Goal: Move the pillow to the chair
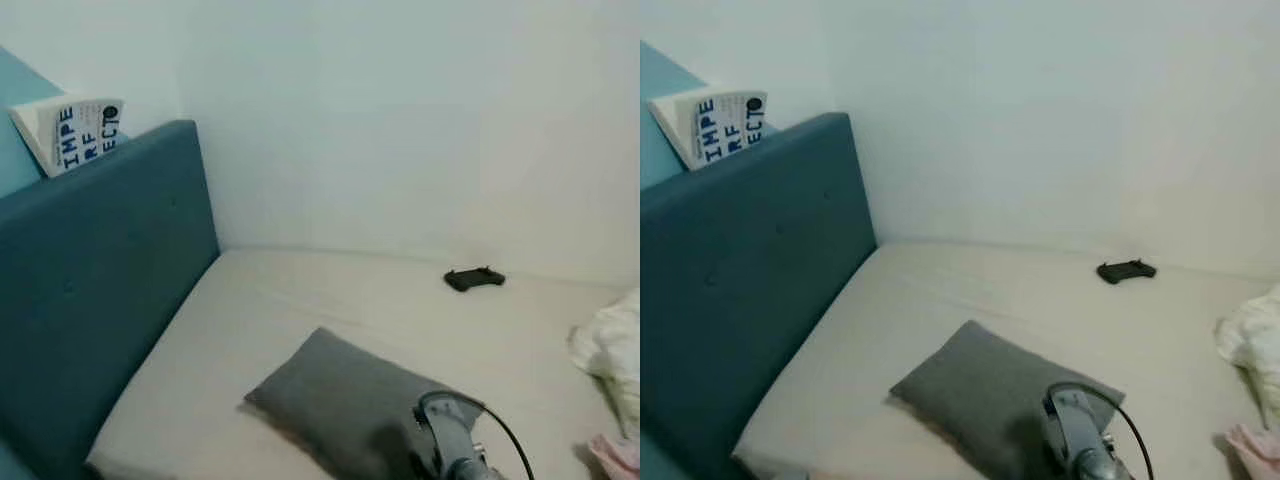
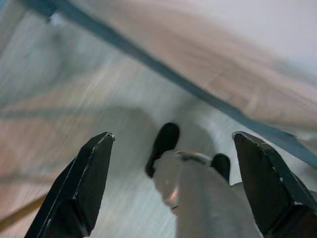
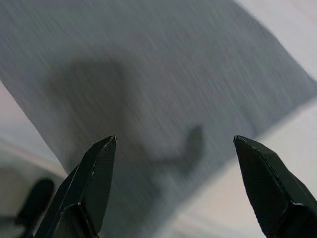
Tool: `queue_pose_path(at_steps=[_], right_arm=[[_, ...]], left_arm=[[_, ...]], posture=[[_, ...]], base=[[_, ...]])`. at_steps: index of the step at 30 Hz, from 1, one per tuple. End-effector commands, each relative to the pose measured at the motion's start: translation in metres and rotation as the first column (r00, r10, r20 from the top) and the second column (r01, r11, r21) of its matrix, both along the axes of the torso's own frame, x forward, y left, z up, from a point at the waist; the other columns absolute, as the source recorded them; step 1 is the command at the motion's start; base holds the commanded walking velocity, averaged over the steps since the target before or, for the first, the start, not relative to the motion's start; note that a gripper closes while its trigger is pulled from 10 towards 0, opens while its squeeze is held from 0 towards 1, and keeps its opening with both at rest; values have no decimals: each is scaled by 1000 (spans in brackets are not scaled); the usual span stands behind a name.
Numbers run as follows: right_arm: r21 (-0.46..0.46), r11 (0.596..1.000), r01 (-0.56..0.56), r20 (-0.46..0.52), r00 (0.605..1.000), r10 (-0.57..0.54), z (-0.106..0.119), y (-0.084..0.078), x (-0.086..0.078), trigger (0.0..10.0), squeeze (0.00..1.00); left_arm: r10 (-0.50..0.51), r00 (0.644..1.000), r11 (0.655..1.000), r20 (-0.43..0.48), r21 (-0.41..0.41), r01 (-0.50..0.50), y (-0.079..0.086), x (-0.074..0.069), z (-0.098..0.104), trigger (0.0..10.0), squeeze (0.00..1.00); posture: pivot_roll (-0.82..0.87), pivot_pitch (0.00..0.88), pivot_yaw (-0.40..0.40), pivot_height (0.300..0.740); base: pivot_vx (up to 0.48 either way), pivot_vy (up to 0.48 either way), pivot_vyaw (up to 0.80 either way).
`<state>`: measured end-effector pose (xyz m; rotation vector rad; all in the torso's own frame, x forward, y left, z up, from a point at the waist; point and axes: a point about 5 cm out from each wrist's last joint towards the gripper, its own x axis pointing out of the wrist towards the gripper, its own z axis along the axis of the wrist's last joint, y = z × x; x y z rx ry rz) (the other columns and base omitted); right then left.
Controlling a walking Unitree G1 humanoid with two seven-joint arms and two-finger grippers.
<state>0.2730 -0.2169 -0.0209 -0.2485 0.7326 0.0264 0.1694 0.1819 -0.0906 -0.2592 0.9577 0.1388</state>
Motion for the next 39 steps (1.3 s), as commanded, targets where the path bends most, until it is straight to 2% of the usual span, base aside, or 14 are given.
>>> queue_pose_path(at_steps=[1, 4, 13, 19, 35, 39], right_arm=[[7, 998, 56, 11, 998, -56, 0, -5, -2, 10000, 0], [-7, 992, 124, 22, 992, -124, 3, -10, 1, 10000, 0], [21, 985, 172, 39, 984, -172, 6, -11, 5, 10000, 0], [139, 961, 237, 12, 970, -241, 4, -1, 6, 10000, 0], [198, 951, 236, -14, 971, -238, 2, 6, 6, 10000, 0], [265, 913, 310, -25, 949, -315, 3, 1, 6, 10000, 0]], left_arm=[[-14, 1000, 1000, -10, -2, 14, -2, -3, -1, 10000, 0], [-48, 999, 999, -20, -14, 48, -3, -8, -3, 10000, 0], [-56, 997, 998, -53, 16, 57, -1, -12, -5, 10000, 0], [-50, 997, 999, -55, 13, 51, -1, -13, -6, 10000, 0], [-51, 997, 999, -52, 10, 52, -1, -14, -6, 10000, 0], [-45, 997, 999, -63, 14, 46, 0, -20, -8, 10000, 0]], posture=[[-109, 0, -21, 740], [-112, 0, -21, 740], [-112, 0, -17, 740], [-109, 0, -9, 740], [-104, 0, -14, 715], [-101, 0, -13, 700]], base=[[0, 0, 0], [0, -160, 0], [0, -311, 0], [0, 0, 0], [0, 0, 0], [0, 0, 0]])
